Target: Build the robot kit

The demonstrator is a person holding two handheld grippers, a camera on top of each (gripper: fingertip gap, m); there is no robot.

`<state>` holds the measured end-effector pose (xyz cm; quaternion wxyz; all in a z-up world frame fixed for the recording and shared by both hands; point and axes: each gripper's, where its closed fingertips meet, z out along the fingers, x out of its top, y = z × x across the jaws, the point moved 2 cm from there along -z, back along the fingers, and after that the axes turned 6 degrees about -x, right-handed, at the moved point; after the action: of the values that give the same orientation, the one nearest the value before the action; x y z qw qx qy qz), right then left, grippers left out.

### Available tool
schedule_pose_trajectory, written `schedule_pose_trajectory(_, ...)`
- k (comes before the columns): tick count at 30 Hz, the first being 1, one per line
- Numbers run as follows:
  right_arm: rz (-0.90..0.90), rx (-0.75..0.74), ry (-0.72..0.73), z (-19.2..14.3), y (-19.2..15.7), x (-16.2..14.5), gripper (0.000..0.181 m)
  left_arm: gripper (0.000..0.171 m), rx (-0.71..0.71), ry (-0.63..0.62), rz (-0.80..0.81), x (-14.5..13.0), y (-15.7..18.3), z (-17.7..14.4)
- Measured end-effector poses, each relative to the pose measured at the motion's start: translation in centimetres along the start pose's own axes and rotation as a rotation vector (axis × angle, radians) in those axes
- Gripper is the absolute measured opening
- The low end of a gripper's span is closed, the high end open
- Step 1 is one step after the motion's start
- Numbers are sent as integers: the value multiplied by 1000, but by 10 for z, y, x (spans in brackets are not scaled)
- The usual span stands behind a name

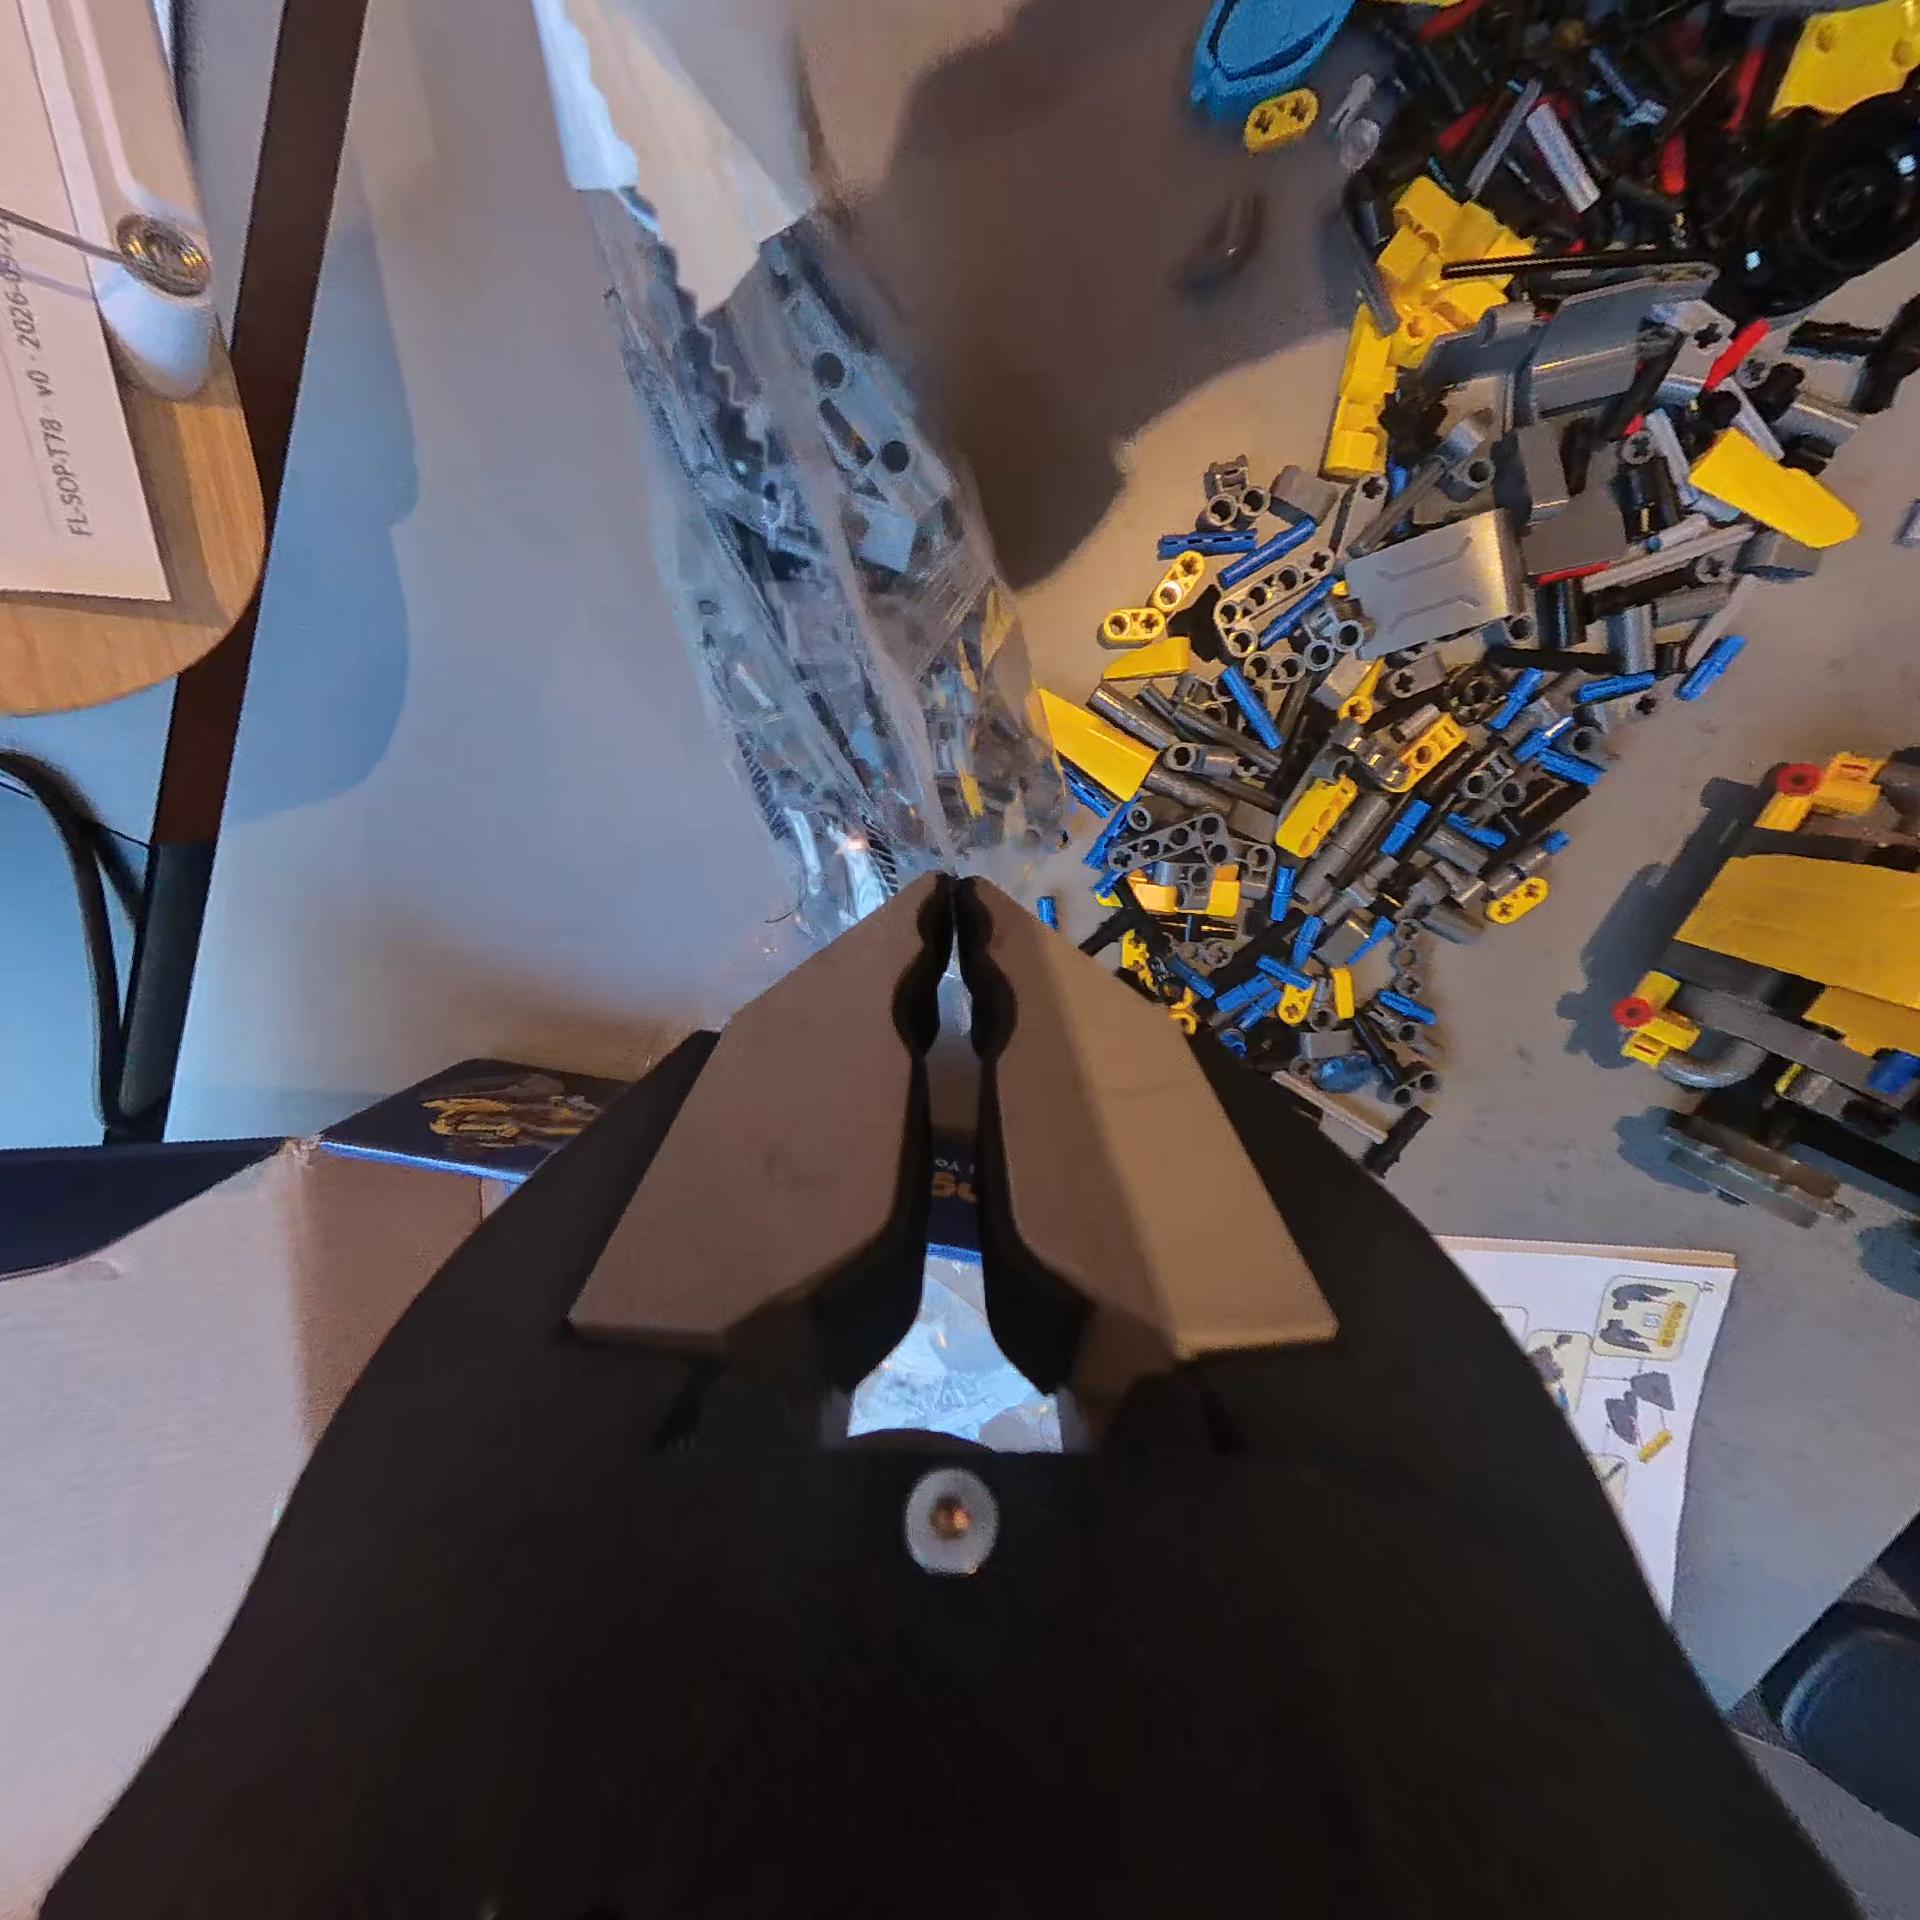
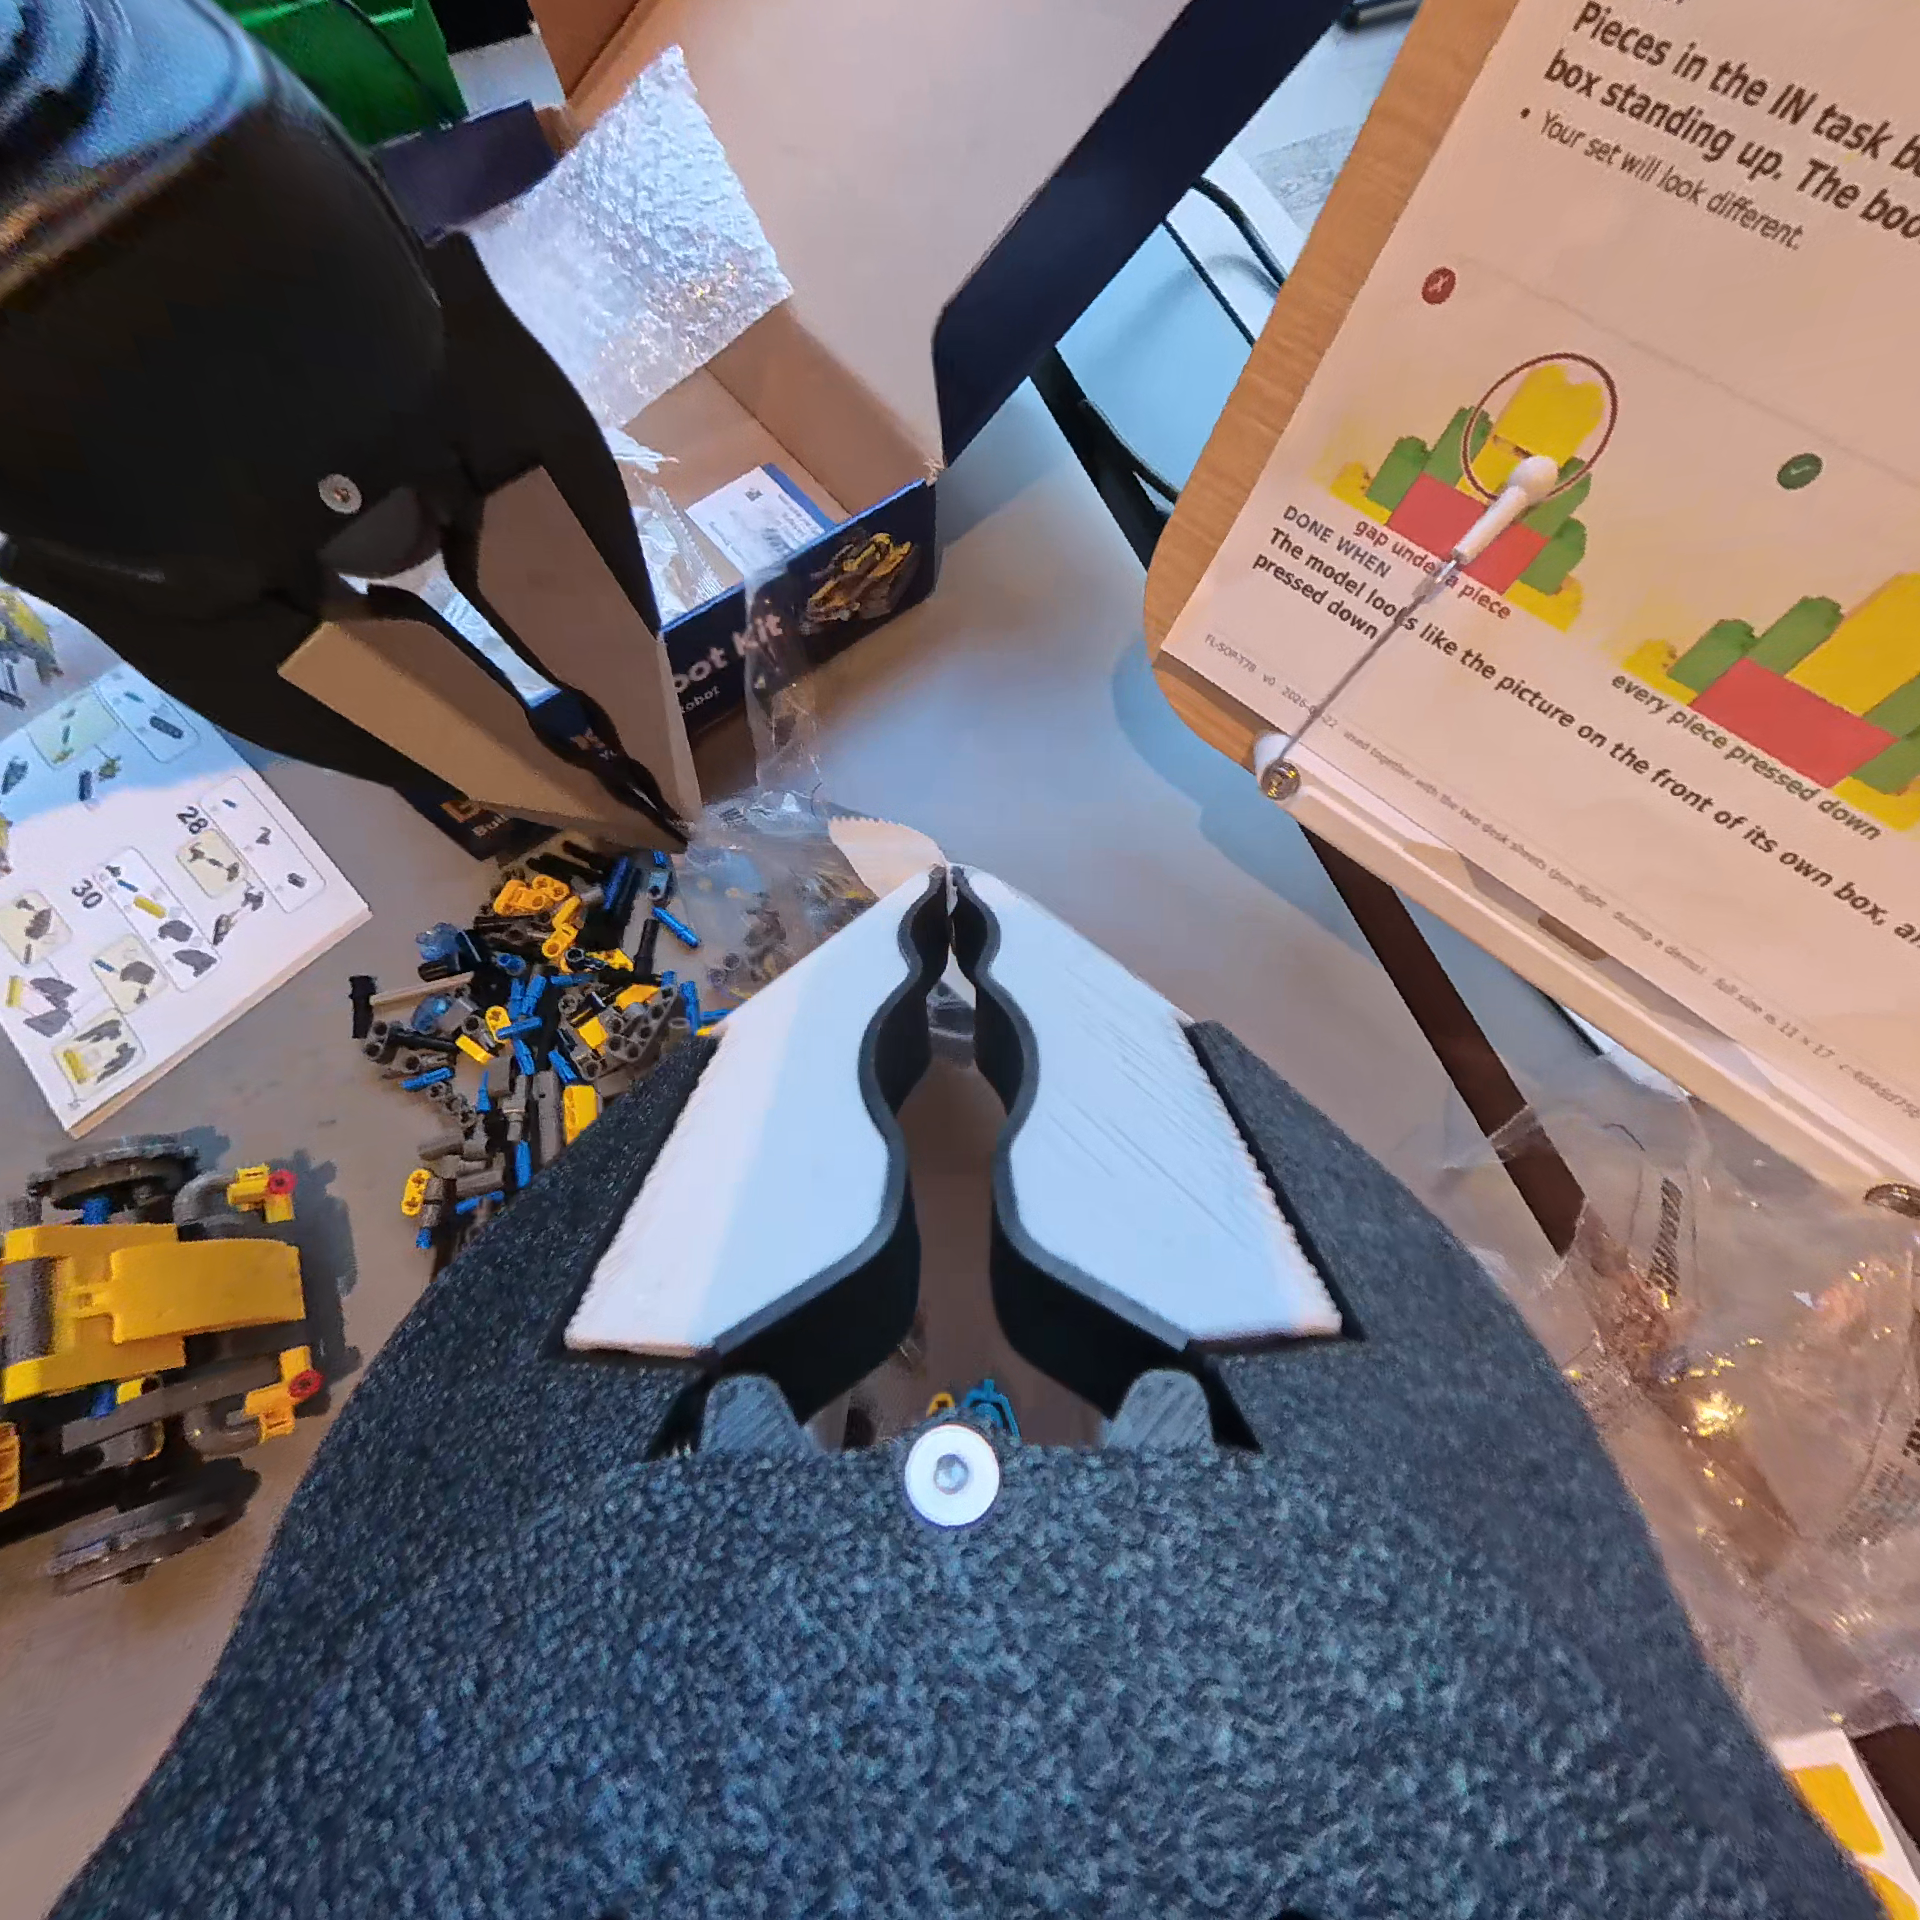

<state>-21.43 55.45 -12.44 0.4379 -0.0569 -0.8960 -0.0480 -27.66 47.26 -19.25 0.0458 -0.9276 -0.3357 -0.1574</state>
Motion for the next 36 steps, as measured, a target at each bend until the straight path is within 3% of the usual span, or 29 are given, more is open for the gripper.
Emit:
schedule_pose_trajectory(15, -111, -34, -49, 4, -24, 18, 0, 0, -11, 41, -25, -16, 3, 1)
schedule_pose_trajectory(36, -220, -106, -84, -5, -36, 30, 0, 0, 5, 102, -61, -13, 3, -3)
